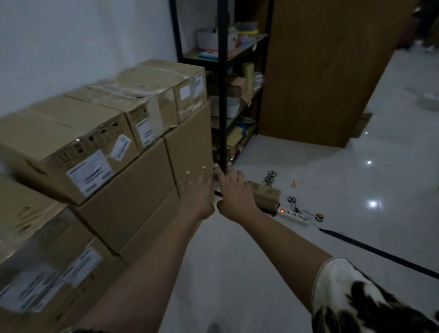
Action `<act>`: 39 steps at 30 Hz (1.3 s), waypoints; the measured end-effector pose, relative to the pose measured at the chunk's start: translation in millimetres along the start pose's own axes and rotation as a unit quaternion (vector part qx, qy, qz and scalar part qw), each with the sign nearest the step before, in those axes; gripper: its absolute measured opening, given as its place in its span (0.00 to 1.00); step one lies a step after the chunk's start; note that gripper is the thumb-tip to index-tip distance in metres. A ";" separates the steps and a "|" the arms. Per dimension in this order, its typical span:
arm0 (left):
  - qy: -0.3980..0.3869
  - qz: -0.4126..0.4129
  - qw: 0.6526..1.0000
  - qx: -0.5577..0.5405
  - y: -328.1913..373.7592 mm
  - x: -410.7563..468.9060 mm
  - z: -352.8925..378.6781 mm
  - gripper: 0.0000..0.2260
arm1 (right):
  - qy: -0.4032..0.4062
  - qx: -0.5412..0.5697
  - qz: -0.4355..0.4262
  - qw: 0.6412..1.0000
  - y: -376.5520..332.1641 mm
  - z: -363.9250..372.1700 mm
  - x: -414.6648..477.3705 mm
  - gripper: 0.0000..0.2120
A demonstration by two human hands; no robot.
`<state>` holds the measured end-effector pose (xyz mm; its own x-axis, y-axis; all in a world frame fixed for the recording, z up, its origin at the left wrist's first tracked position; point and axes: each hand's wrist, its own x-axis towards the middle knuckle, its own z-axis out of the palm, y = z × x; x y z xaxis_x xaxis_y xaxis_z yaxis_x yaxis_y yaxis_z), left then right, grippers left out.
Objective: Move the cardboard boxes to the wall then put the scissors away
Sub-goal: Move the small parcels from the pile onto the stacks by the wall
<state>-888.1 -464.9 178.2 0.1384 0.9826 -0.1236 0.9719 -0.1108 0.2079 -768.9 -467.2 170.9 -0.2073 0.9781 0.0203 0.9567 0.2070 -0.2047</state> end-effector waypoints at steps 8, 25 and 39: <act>-0.035 0.050 0.998 0.007 11.4 109.1 5.3 0.40 | -0.011 0.028 0.080 0.996 54.7 11.2 78.5 0.46; -0.123 0.133 0.982 0.048 64.8 344.2 49.3 0.40 | -0.033 0.083 0.208 0.974 191.1 53.4 235.5 0.48; -0.215 0.163 0.963 0.002 129.6 520.2 125.0 0.40 | -0.106 0.102 0.275 0.950 330.3 104.9 363.9 0.47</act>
<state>-666.3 13.3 19.5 0.5011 0.7438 -0.4423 0.8642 -0.4039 0.2999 -549.8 -45.3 8.0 0.2559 0.9055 -0.3385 0.8767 -0.3649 -0.3136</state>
